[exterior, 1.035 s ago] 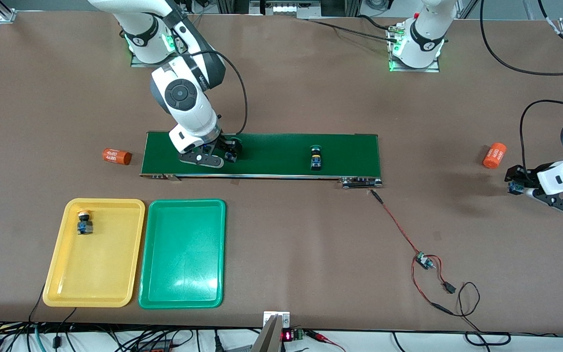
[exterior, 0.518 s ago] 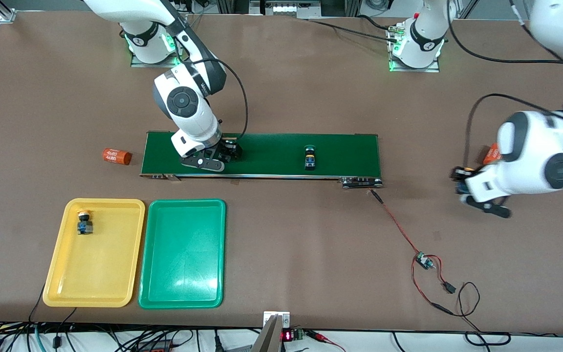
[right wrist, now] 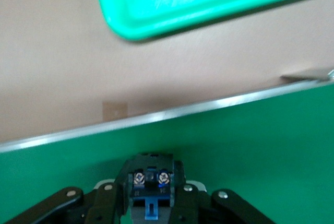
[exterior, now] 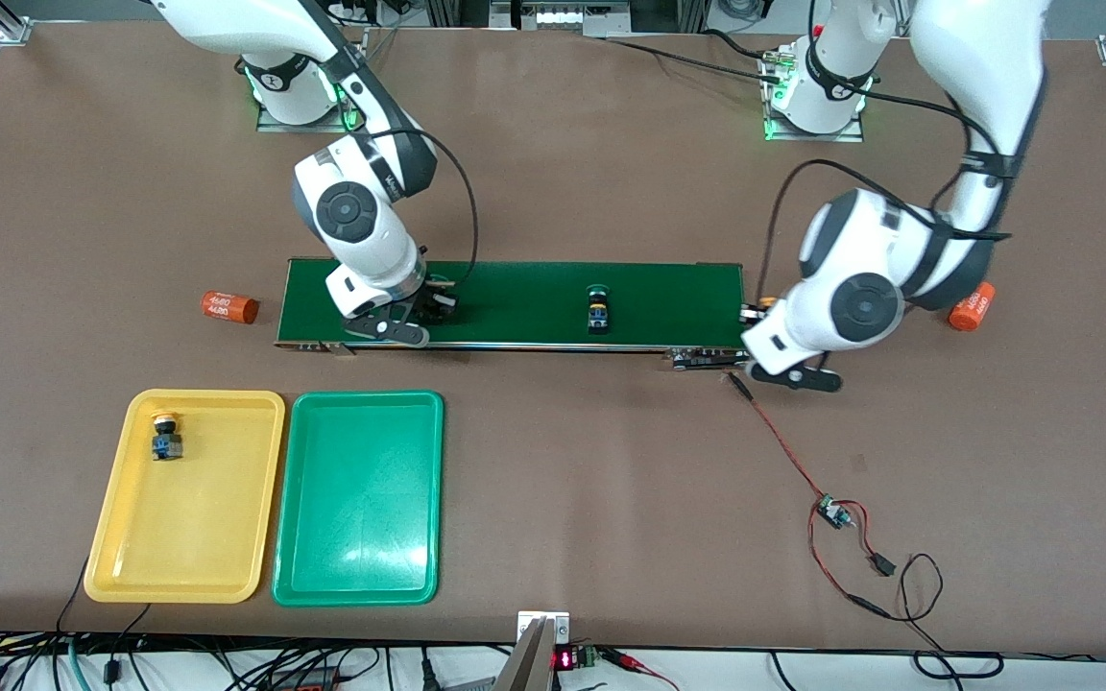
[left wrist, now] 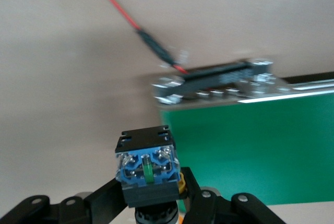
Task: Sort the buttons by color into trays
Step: 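Grasp the green-based button with the right gripper while the left gripper reaches the belt, then drop the button into the green tray while the left gripper sets another on the belt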
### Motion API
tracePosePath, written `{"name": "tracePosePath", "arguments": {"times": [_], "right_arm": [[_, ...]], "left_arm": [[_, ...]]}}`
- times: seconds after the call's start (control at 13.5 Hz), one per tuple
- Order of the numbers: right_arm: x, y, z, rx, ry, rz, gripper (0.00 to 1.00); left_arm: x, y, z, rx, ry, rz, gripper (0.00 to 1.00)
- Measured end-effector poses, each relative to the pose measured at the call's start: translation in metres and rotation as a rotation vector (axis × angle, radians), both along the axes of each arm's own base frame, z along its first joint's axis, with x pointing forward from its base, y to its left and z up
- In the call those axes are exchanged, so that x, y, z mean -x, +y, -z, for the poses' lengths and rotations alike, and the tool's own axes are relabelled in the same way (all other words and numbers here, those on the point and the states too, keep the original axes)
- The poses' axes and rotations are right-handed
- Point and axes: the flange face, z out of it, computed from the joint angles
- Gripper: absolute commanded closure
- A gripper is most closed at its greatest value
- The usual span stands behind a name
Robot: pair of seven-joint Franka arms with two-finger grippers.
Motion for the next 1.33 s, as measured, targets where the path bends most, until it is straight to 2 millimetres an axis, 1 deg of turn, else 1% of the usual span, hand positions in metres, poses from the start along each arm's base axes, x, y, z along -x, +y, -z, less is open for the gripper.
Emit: {"name": "tracePosePath", "arguments": {"times": [0.07,0.15,0.22,0.3,0.37,0.44,0.52,0.59,0.67,0.74,0.81,0.89,0.96,1.04,1.11,1.26,1.33], "right_arm": [[-0.014,-0.011,-0.014,0.014,0.004,-0.01,0.93],[-0.031,-0.025,-0.036,0.029,0.011,-0.032,0.93],[-0.05,-0.042,-0.062,0.038,0.012,-0.061,0.93],[-0.07,-0.064,-0.089,0.041,-0.002,-0.092,0.93],[-0.087,-0.087,-0.111,0.04,-0.024,-0.127,0.93],[-0.101,-0.108,-0.126,0.038,-0.049,-0.158,0.93],[-0.112,-0.126,-0.134,0.036,-0.068,-0.182,0.93],[-0.124,-0.142,-0.137,0.035,-0.082,-0.203,0.93],[-0.137,-0.154,-0.135,0.032,-0.093,-0.225,0.93],[-0.15,-0.161,-0.13,0.028,-0.108,-0.246,0.93],[-0.164,-0.163,-0.121,0.023,-0.135,-0.269,0.93],[-0.176,-0.162,-0.108,0.019,-0.162,-0.3,0.93],[-0.185,-0.16,-0.092,0.016,-0.175,-0.329,0.93],[-0.193,-0.159,-0.074,0.013,-0.175,-0.357,0.93],[-0.2,-0.157,-0.057,0.011,-0.175,-0.388,0.93],[-0.209,-0.151,-0.026,0.004,-0.196,-0.423,0.92],[-0.211,-0.147,-0.012,-0.002,-0.212,-0.428,0.92]], "left_arm": [[0.009,-0.021,0.002,0.007,0.014,-0.021,1.0],[0.019,-0.039,0.007,0.01,0.032,-0.032,1.0],[0.029,-0.056,0.015,0.016,0.052,-0.041,1.0],[0.037,-0.069,0.023,0.021,0.063,-0.048,1.0],[0.041,-0.077,0.029,0.024,0.066,-0.051,1.0],[0.041,-0.08,0.032,0.028,0.057,-0.052,1.0],[0.039,-0.081,0.034,0.035,0.042,-0.055,1.0],[0.037,-0.083,0.036,0.045,0.022,-0.058,1.0],[0.037,-0.085,0.039,0.054,0.003,-0.058,1.0],[0.037,-0.088,0.043,0.061,-0.013,-0.056,1.0],[0.037,-0.091,0.048,0.069,-0.026,-0.05,1.0],[0.038,-0.095,0.051,0.076,-0.034,-0.038,0.97],[0.04,-0.097,0.055,0.08,-0.037,-0.028,0.81],[0.041,-0.099,0.058,0.084,-0.04,-0.02,0.35],[0.041,-0.1,0.061,0.091,-0.043,0.0,0.0],[0.04,-0.1,0.062,0.105,-0.05,0.034,0.0],[0.038,-0.099,0.057,0.112,-0.06,0.045,0.0]]}}
